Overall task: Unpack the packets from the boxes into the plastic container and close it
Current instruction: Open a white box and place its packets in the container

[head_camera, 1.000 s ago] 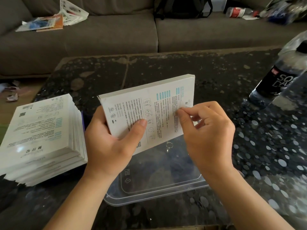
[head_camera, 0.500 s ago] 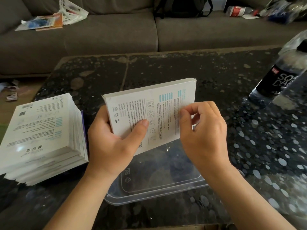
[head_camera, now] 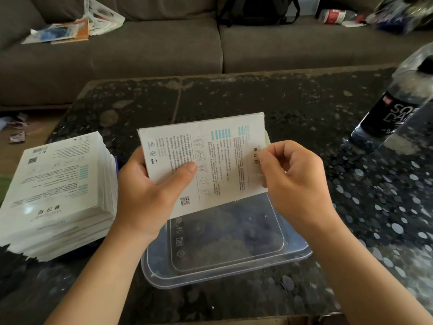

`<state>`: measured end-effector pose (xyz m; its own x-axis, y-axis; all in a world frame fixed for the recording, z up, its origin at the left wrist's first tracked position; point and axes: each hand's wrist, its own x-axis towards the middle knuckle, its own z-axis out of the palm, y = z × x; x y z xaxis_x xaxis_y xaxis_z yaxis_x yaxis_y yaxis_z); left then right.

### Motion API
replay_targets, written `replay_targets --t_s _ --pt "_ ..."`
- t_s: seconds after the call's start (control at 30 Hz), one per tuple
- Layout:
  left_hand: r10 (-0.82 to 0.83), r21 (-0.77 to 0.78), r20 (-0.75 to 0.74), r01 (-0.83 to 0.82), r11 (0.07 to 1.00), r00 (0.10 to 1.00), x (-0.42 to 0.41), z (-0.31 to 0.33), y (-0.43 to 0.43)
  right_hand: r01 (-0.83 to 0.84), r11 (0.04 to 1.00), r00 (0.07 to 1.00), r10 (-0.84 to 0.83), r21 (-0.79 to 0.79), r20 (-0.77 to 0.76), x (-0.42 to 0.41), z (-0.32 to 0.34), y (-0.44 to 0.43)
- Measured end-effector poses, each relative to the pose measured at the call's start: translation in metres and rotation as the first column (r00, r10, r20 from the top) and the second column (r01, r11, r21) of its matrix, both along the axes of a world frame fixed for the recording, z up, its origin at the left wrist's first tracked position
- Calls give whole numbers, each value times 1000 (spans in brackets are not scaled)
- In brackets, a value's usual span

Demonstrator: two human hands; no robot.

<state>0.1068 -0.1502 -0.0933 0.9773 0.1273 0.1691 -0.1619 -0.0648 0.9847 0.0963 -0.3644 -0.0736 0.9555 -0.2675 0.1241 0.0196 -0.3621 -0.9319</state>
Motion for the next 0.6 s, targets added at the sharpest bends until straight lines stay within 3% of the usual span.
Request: replay_targets --t_s 0.17,0.37,0.6 --pt "-8 -20 -38 8 1000 999 2 0 3 -6 983 998 19 183 -66 2 4 -8" --pt "-10 -33 -88 7 999 996 6 1 8 21 873 985 64 487 -158 4 15 -16" --pt "-41 -71 -172 29 997 984 8 0 13 63 781 982 62 621 -178 4 20 -23"
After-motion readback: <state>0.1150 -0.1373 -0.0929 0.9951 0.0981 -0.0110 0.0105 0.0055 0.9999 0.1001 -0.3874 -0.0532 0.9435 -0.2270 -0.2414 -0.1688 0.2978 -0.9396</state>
